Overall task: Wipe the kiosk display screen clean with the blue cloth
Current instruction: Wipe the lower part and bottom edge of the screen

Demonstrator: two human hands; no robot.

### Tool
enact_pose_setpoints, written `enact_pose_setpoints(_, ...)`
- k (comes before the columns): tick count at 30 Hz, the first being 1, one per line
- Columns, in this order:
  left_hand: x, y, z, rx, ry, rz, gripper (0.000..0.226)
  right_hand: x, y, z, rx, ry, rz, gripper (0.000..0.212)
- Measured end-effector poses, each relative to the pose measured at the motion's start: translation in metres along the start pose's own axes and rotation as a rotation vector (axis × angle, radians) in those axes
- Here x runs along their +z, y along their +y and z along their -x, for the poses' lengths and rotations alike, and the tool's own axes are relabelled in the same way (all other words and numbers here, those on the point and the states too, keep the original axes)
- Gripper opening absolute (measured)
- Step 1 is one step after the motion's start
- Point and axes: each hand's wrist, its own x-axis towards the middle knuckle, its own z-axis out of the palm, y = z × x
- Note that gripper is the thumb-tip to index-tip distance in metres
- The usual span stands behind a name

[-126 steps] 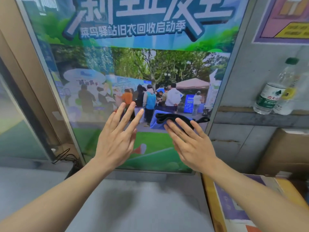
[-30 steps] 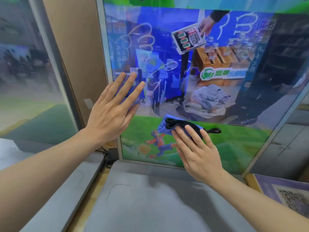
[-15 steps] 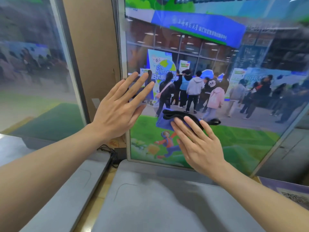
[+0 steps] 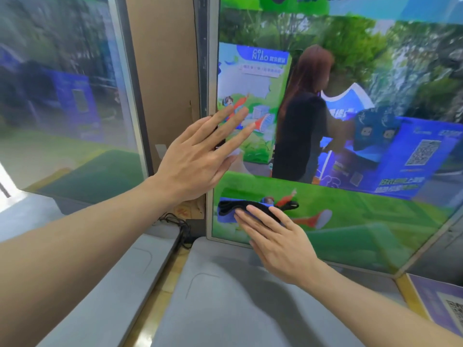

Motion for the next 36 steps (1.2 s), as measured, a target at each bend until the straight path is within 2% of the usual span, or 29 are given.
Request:
enact_pose_setpoints(4,-0.004,-0.009,-0.010,0.035,0.051,-0.029,0.054,-0.013,0.007,-0.035,0.019,0.090,0.008,0.064)
enact_pose_setpoints(7,-0.005,-0.013,-0.018,0.037,0.024,0.005,0.053,-0.022,0.003,-0.066,0.076,0.139,0.021,0.063)
enact_pose_setpoints(12,-0.002,-0.010,-0.014,0.007,0.042,0.015,0.051,-0.012,-0.020,-0.068,0.122,0.141,0.011,0.065)
enact_pose_setpoints(15,0.001,-0.003,-0.013,-0.021,0.062,0.028,0.051,0.000,-0.030,-0.053,0.088,0.079,0.036,0.072)
enact_pose_setpoints(21,0.002,0.003,-0.013,-0.050,0.076,0.044,0.050,0.016,-0.038,-0.003,-0.047,-0.152,0.021,0.082)
enact_pose_setpoints(25,0.002,0.008,-0.012,-0.072,0.080,0.047,0.050,0.016,-0.028,0.022,-0.141,-0.227,0.038,0.078)
enact_pose_setpoints(27,0.002,0.011,-0.009,-0.089,0.093,0.047,0.051,0.014,-0.022,0.023,-0.112,-0.182,0.028,0.077)
enact_pose_setpoints(32,0.008,0.027,0.008,-0.122,0.060,0.085,0.050,0.005,-0.003,0.010,0.100,0.093,0.014,0.069)
enact_pose_setpoints(36,0.015,0.032,0.016,-0.133,0.061,0.088,0.051,0.007,-0.003,0.013,0.160,0.120,0.049,0.066)
